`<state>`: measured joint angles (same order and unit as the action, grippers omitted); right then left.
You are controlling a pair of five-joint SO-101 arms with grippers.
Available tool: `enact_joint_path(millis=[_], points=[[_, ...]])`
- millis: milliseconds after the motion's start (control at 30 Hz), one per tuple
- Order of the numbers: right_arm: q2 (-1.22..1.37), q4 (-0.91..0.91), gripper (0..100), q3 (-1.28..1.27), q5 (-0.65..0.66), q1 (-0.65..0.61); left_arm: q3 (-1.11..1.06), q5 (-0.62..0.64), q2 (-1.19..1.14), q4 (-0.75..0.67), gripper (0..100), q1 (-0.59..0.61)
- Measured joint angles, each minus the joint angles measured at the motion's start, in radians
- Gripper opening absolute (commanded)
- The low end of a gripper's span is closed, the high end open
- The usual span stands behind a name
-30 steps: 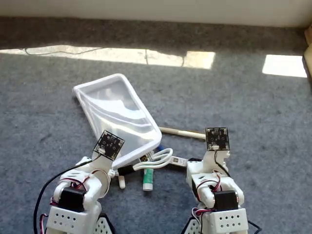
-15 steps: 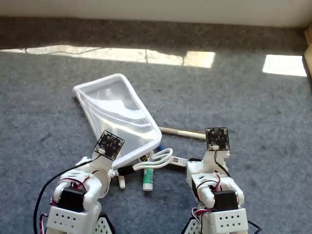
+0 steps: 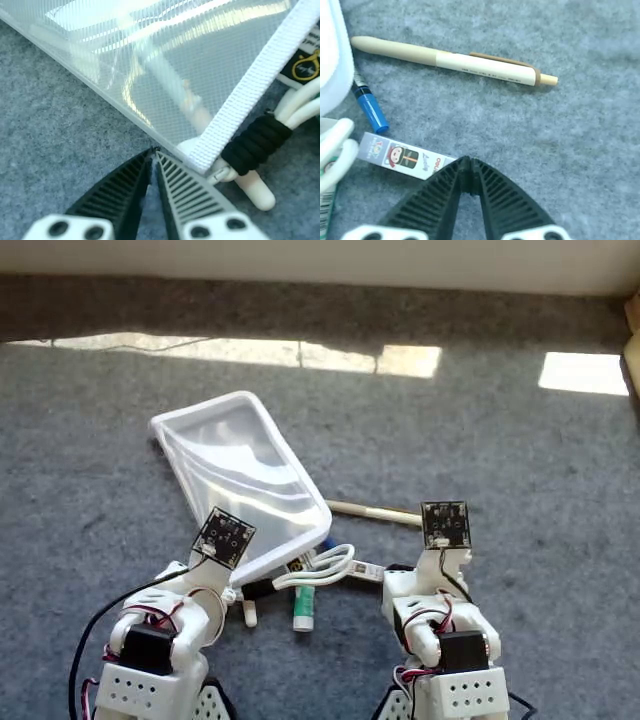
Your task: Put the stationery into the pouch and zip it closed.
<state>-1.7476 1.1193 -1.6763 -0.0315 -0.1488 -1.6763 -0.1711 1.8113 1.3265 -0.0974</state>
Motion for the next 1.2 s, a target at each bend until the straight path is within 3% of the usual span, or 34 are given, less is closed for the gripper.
enact_joint_path(millis=[900,1200], points=[[-0.012,0.012,0.5,0.000,0.002,0.029,0.000,0.000,0.000,0.000,1,0.000],[-0.020,-0.051,0.6,0.106,0.290,0.094,0.000,0.000,0.000,0.000,1,0.000]])
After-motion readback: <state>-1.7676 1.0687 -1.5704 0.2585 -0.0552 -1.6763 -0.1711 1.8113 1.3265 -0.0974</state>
